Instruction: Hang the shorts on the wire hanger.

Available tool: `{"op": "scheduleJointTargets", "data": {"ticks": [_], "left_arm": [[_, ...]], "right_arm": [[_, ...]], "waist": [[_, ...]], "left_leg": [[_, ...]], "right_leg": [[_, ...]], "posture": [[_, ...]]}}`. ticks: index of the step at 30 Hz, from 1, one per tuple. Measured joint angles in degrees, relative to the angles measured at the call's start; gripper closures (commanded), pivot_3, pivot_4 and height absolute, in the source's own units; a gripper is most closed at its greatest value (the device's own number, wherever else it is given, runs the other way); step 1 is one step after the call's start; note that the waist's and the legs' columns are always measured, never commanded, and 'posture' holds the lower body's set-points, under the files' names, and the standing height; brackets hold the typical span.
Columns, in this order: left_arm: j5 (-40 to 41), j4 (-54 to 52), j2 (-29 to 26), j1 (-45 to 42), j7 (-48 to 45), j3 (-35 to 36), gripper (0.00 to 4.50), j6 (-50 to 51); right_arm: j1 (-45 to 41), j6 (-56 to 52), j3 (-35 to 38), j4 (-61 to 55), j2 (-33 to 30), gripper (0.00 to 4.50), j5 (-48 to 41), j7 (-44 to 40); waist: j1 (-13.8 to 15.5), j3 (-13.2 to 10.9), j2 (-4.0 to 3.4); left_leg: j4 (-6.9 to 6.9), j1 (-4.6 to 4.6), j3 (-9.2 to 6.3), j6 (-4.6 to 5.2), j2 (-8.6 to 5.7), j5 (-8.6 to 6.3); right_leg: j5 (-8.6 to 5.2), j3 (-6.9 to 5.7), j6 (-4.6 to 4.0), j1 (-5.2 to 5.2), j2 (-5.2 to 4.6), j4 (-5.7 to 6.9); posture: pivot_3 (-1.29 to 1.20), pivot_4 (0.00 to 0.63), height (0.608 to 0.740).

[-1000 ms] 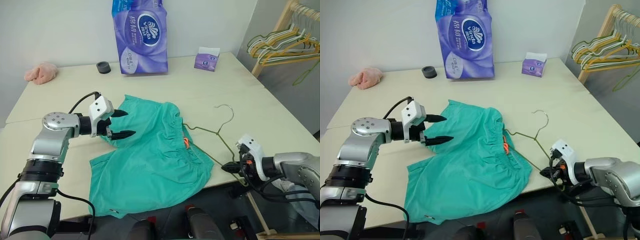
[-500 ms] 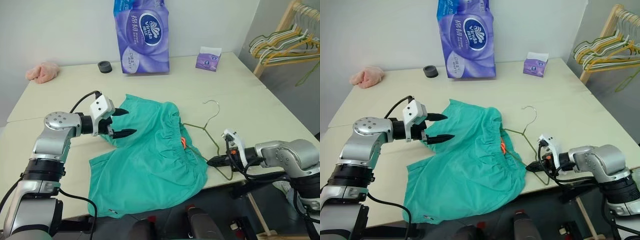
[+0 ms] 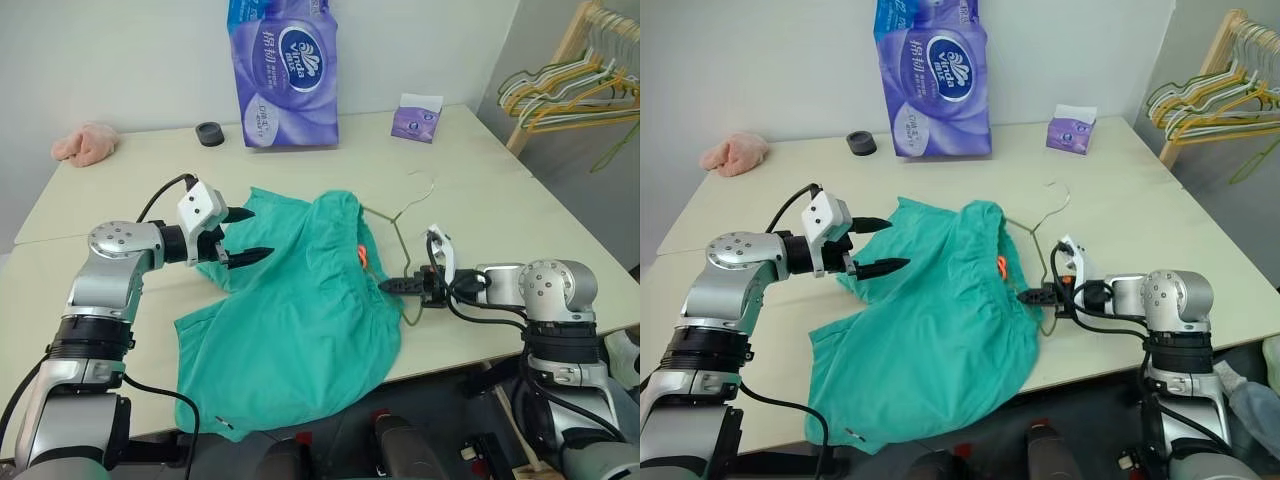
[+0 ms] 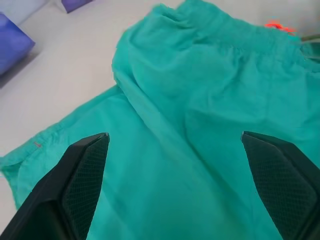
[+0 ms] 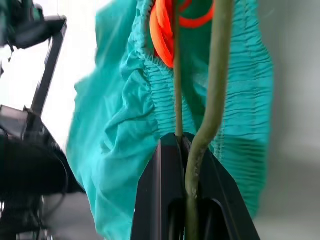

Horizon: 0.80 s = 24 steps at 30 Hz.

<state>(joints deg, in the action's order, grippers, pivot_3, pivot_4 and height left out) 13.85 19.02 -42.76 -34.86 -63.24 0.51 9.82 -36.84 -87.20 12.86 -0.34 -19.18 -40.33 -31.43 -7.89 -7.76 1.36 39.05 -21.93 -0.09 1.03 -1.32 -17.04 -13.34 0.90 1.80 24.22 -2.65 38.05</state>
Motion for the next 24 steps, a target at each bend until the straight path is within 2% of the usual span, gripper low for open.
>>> {"op": "scheduleJointTargets", "data": {"ticks": [6,12,17,24], "left_arm": [[1.2,2.08,1.23,-1.62,2.96,2.56,0.04,1.49],[5.66,2.07,2.83,-7.36,3.29,5.11,0.04,6.09],[5.19,2.04,0.8,-10.8,-4.44,2.38,0.04,4.55],[-0.89,6.06,-0.62,-16.12,-13.47,-3.98,0.04,-6.67]], "right_arm": [[4.65,5.36,-1.56,-10.23,-4.07,4.5,0.48,0.29],[8.51,14.98,-9.56,-18.79,-7.6,4.5,4.26,0.37],[10.58,24.17,-18.91,-21.8,-13.83,4.5,10.13,-2.23],[10.62,33.53,-25.41,-22.29,-18.53,4.5,14.93,-7.26]], "waist": [[-0.08,0.04,0.03],[-0.48,0.08,0.02],[-1.19,0.08,0.02],[-1.62,0.1,0.04]], "left_leg": [[0.01,-0.07,0.01,0.0,-0.04,0.0],[0.02,0.0,0.01,0.0,-0.04,0.0],[0.02,-0.02,0.06,-0.01,-0.05,0.01],[0.04,0.0,0.05,-0.01,-0.05,0.01]], "right_leg": [[0.0,-0.03,0.02,0.02,-0.03,-0.04],[0.01,-0.02,0.04,0.01,0.02,0.03],[0.01,0.02,0.04,0.01,0.04,-0.02],[0.01,0.01,0.04,-0.02,0.06,-0.04]], "posture": [[-0.21,0.088,0.74],[-0.22,0.084,0.74],[-0.22,0.08,0.74],[-0.22,0.072,0.74]]}}
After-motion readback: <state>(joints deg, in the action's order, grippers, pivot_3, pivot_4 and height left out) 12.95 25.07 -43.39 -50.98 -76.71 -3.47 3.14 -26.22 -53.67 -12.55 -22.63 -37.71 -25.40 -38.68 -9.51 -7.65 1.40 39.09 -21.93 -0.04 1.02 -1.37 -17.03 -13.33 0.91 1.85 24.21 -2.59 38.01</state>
